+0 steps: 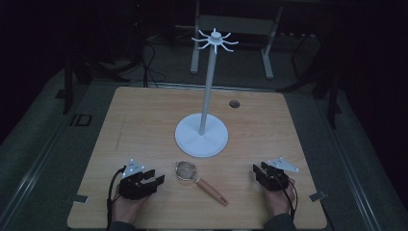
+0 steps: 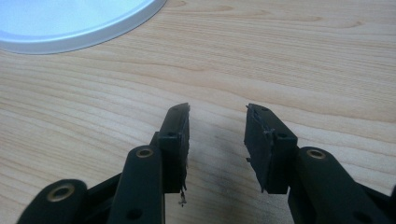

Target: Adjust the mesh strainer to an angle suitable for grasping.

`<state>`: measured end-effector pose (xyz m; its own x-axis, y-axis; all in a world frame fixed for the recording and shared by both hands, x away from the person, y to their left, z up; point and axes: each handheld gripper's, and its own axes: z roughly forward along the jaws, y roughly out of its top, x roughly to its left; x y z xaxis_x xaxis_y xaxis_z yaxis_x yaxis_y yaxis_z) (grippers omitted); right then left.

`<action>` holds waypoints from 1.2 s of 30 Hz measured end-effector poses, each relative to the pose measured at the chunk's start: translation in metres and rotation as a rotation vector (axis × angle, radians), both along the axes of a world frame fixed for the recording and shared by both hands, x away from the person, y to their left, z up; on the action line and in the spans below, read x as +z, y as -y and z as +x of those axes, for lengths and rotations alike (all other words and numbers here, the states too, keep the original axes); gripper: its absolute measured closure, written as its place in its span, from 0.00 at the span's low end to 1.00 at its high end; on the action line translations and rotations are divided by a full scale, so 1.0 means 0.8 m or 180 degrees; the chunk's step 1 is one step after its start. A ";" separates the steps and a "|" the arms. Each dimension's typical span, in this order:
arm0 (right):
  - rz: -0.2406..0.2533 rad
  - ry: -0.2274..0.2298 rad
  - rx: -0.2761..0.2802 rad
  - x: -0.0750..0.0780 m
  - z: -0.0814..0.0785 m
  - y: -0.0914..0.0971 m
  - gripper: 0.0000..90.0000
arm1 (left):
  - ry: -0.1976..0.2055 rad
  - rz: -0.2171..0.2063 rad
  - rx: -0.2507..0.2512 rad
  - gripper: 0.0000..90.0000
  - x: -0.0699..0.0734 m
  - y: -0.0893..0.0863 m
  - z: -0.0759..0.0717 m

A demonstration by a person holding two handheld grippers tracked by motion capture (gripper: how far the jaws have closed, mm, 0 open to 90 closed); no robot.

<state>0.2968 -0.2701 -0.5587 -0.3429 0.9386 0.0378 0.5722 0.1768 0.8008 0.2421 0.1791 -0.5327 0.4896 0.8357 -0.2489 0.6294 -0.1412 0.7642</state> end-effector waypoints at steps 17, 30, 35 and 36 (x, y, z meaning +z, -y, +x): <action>-0.0009 -0.0016 0.0017 0.000 0.000 -0.001 0.64 | 0.0110 0.0293 -0.0617 0.57 0.024 0.047 0.021; -0.0010 -0.0027 0.0014 0.000 0.000 -0.001 0.61 | 0.0157 0.0461 -0.1008 0.55 0.033 0.091 0.042; -0.0016 -0.0030 0.0020 0.000 0.000 -0.001 0.61 | 0.0144 0.0515 -0.1145 0.55 0.032 0.106 0.048; -0.0022 -0.0037 0.0025 0.000 0.000 -0.001 0.61 | 0.0144 0.0517 -0.1170 0.55 0.032 0.109 0.049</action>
